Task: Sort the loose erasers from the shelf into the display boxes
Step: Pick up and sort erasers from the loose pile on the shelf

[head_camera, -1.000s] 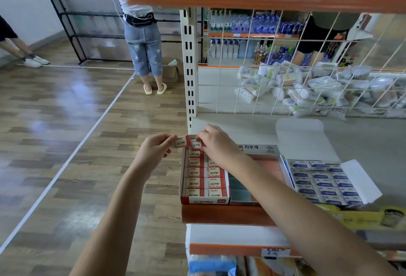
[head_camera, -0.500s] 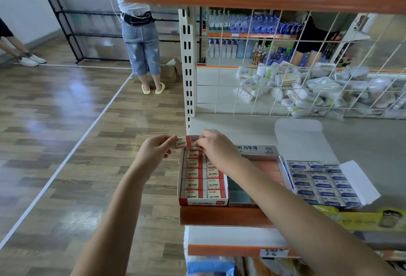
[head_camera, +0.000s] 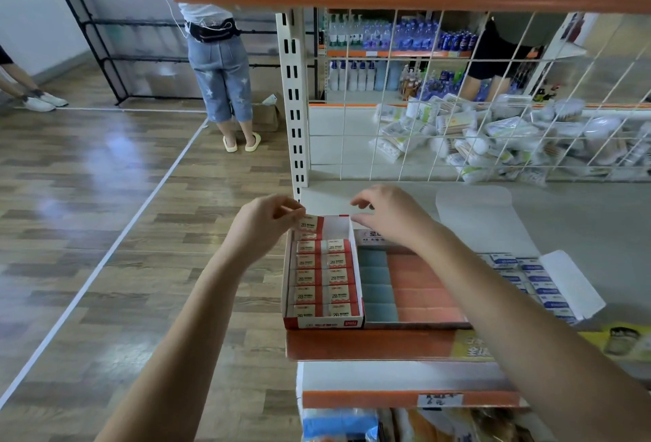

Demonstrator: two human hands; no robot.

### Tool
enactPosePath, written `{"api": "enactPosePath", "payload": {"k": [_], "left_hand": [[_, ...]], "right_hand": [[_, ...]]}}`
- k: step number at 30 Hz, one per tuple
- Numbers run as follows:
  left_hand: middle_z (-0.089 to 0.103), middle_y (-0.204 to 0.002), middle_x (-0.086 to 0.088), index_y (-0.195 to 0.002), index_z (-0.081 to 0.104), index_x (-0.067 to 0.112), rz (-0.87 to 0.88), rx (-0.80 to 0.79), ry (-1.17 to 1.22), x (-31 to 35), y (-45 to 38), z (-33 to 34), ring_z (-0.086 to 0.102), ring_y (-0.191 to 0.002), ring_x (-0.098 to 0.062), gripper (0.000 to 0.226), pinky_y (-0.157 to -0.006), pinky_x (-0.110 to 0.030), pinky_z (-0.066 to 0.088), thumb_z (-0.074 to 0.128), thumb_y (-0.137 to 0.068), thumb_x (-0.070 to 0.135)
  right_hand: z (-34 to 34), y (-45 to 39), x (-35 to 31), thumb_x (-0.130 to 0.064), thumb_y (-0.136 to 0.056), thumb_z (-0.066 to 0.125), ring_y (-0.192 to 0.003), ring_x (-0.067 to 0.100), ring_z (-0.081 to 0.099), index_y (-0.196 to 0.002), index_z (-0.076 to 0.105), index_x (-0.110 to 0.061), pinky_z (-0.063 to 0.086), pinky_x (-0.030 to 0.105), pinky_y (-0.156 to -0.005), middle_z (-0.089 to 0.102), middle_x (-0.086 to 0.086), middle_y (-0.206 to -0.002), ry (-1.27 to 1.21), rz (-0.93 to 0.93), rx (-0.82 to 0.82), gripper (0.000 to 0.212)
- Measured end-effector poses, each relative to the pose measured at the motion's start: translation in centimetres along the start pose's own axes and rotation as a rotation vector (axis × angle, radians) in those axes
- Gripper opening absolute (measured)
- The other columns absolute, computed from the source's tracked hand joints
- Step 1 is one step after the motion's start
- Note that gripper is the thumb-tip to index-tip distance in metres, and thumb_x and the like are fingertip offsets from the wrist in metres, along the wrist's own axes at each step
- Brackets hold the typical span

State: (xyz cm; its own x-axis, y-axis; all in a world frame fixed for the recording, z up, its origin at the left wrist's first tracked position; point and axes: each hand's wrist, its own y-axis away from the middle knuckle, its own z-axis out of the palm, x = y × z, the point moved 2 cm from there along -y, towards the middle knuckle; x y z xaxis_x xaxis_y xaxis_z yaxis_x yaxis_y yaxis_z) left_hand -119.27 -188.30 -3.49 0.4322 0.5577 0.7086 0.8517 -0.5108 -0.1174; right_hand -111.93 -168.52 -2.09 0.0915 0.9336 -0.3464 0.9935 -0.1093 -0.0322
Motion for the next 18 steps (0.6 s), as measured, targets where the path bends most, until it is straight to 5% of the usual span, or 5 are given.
{"api": "enactPosePath", "payload": {"k": [10,18], "left_hand": [[0.072,-0.090,0.002,-0.097,0.068,0.021,0.010,-0.075,-0.161,2.4,-1.4,3.6,0.063,-0.072,-0.008,0.012,-0.056,-0.018,0.045,0.061,-0.088,0.026],[0.069,-0.099,-0.001,-0.105,0.065,0.018,0.086,-0.084,-0.268,2.2,-0.9,4.1,0.064,-0.083,-0.013,0.019,-0.068,-0.023,0.050,0.062,-0.086,0.022]], "right_hand": [[1.1,-0.6,0.4,-0.036,-0.092,0.055,-0.087,0.015,0.057,-0.116,0.063,-0.017,0.045,0.027,-0.075,0.064,0.004,-0.115,-0.072,0.091,-0.152,0.032],[1.3,-0.3,0.7,-0.036,-0.092,0.055,-0.097,0.021,0.059,-0.118,0.061,-0.019,0.043,0.027,-0.075,0.061,0.008,-0.117,-0.148,0.104,-0.153,0.032]]}}
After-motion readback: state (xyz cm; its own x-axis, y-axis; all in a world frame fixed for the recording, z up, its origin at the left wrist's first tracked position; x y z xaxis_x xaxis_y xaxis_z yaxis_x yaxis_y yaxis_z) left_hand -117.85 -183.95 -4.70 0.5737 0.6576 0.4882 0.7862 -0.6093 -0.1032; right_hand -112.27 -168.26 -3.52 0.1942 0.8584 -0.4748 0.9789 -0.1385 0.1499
